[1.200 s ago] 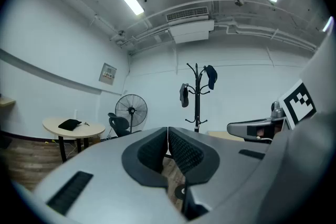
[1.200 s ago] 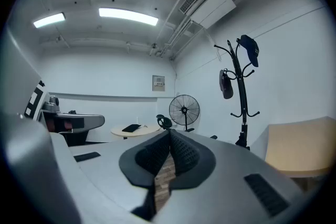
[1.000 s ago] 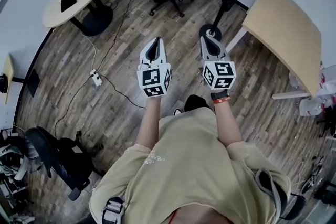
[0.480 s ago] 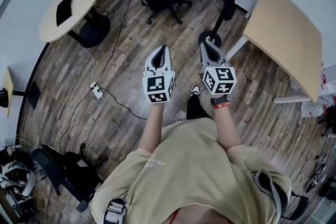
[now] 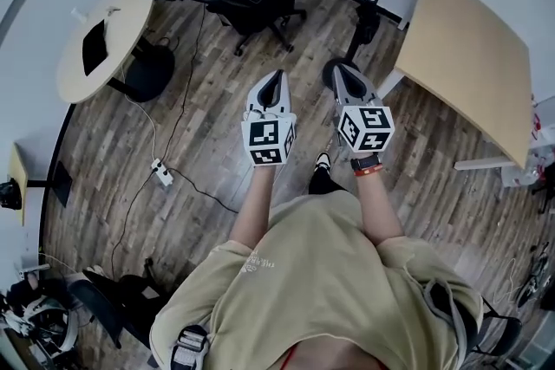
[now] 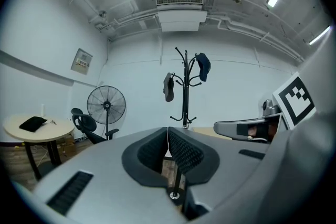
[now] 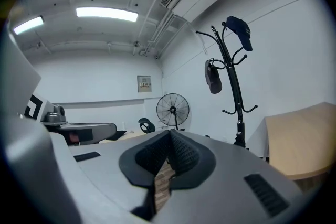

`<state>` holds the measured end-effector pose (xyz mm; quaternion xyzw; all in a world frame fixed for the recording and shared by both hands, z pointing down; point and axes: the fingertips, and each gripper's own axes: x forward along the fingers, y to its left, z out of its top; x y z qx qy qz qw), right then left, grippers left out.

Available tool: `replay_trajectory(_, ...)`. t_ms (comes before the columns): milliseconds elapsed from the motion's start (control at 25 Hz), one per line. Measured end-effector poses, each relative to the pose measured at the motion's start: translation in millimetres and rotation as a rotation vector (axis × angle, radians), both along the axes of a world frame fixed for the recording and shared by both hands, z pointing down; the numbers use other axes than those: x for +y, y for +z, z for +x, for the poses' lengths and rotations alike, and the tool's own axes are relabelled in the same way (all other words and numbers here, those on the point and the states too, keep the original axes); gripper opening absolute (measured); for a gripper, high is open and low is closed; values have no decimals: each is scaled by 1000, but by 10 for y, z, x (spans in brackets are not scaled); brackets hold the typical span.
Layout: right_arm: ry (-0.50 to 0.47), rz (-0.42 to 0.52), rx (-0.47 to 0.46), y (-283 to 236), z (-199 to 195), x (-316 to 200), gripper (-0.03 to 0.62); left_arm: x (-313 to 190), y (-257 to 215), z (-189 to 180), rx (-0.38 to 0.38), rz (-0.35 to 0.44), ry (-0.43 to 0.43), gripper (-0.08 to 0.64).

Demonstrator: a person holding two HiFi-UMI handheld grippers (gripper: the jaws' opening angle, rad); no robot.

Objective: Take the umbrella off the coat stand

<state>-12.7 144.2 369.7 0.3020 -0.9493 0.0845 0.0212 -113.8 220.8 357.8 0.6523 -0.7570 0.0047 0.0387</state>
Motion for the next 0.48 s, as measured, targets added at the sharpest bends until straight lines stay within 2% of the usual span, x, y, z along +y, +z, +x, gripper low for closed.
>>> replay_trajectory(200,59,-7,-21,-37,75,-457,15,-552,-45,58,-7,3,64,25)
replay_trajectory(480,172,-59,-53,297,423,-1114,15,-1370,204,400,-24,-22,203,25)
